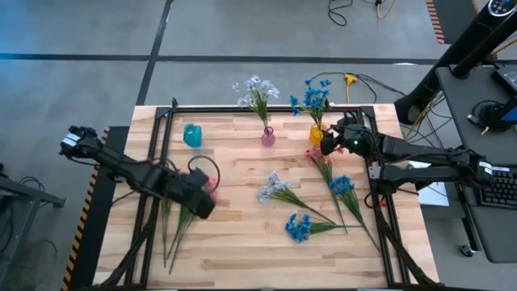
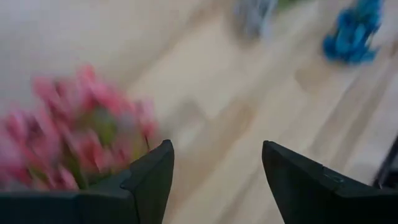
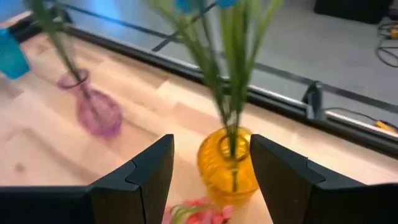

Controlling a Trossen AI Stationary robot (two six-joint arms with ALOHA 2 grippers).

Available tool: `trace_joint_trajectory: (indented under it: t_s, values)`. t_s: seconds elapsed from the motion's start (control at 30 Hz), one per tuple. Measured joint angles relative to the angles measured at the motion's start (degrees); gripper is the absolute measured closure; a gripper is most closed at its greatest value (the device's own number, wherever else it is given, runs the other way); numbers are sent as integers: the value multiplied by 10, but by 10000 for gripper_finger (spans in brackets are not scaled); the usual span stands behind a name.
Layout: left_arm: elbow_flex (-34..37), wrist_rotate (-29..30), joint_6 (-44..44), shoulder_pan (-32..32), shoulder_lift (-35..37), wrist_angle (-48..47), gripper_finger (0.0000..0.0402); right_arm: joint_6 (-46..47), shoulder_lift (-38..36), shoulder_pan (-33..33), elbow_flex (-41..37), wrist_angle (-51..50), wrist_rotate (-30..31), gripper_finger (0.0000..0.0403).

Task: Sort flowers into vase by color
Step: Put the middle pink flowers into the blue vase

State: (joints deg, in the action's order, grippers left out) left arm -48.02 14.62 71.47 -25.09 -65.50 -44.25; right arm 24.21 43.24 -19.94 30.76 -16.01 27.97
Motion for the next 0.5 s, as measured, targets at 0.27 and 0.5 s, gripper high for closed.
trace_joint_trajectory:
  t_s: [0.27, 0.5]
  values:
    - [-9, -187, 122, -29, -104, -11, 176, -2, 0, 40, 0, 0, -1, 200]
    - [-53, -213, 131, -41, -175, -72, 176, 0, 0, 73, 0, 0, -1, 200]
